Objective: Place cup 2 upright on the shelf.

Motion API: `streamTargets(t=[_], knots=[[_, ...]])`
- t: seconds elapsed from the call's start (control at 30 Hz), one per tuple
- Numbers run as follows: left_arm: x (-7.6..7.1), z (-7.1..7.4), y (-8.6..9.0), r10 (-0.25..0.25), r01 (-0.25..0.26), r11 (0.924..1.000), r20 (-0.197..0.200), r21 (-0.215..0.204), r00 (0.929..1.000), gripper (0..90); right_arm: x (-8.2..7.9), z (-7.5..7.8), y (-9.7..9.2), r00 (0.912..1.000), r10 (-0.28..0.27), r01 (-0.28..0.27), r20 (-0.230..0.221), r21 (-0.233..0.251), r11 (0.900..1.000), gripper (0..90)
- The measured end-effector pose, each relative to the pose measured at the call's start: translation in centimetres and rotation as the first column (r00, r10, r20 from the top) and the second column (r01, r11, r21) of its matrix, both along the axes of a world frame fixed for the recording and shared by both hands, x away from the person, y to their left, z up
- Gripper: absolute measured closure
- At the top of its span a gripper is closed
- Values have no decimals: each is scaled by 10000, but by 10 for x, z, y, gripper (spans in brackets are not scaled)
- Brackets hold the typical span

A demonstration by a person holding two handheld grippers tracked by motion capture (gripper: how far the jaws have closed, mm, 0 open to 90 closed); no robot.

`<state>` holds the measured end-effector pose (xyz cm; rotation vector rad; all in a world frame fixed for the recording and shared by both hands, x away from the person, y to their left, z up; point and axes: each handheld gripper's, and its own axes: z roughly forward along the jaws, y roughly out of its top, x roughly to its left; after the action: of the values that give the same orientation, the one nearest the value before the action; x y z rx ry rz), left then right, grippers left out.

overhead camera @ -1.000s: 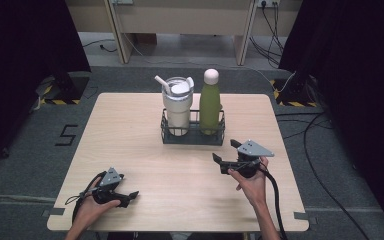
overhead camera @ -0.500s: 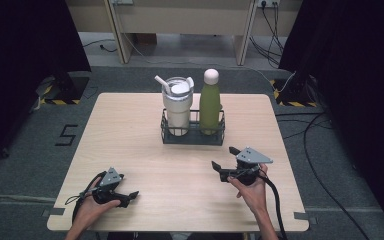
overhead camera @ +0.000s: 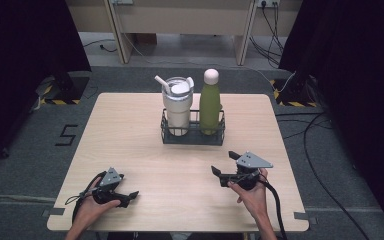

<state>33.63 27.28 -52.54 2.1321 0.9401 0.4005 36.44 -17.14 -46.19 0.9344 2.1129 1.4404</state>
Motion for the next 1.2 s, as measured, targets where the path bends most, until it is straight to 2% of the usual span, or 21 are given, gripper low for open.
streamTargets(t=[0.53,0.63,0.93,1.2], knots=[[0,0,0,0,0,10000,5,-6,10000,108,-13,-10,-9,9998,-123,122,-135,-52,9999,152],[0,0,0,0,0,10000,8,0,10000,108,-15,-14,-11,9997,-216,214,-118,-190,9996,152],[0,0,0,11,-11,10000,7,-3,10000,108,-22,-24,-16,9987,-286,278,-417,-200,9994,152],[-1,0,0,3,-3,10000,4,-10,10000,108,-28,-29,-19,9983,-292,282,-499,-203,9994,152]])
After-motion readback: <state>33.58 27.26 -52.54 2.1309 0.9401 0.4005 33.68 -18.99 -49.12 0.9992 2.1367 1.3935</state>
